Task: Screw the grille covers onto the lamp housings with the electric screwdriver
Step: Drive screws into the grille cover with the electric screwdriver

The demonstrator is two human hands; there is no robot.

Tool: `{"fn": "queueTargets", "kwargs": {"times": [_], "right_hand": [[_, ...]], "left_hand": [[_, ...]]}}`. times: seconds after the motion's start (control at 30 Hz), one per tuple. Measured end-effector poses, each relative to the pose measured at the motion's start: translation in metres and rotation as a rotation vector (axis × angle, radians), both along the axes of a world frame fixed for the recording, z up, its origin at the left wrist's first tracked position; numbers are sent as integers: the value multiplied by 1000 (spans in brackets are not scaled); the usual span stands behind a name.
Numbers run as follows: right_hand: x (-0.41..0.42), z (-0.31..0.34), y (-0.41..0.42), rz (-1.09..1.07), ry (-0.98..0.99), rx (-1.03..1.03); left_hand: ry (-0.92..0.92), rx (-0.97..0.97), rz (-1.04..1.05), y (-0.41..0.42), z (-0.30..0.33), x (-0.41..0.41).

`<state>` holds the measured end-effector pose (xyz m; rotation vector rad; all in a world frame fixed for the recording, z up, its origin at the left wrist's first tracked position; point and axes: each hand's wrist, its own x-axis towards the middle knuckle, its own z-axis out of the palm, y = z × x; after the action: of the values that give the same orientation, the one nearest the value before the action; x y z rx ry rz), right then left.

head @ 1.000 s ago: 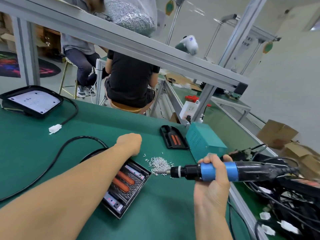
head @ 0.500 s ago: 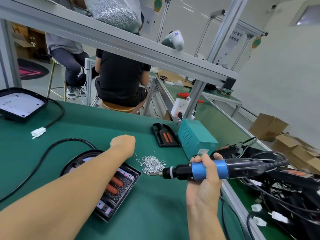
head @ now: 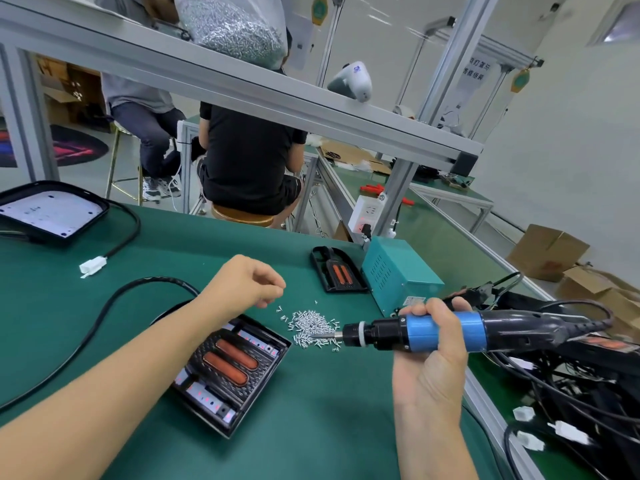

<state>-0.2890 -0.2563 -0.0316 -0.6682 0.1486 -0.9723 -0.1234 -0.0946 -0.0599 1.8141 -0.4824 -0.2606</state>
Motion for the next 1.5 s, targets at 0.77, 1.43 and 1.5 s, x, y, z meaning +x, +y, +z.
{"fn": "queueTargets", "kwargs": {"times": [0.77, 1.43, 1.5], "right_hand": [[13, 27, 57, 180, -105, -47], [34, -10, 50, 27, 73, -345], [37, -11, 50, 31, 75, -353]], "left_hand": [[235, -349, -97, 62, 1, -76], [-280, 145, 70, 57, -31, -76], [-278, 148, 77, 56, -33, -75]]}}
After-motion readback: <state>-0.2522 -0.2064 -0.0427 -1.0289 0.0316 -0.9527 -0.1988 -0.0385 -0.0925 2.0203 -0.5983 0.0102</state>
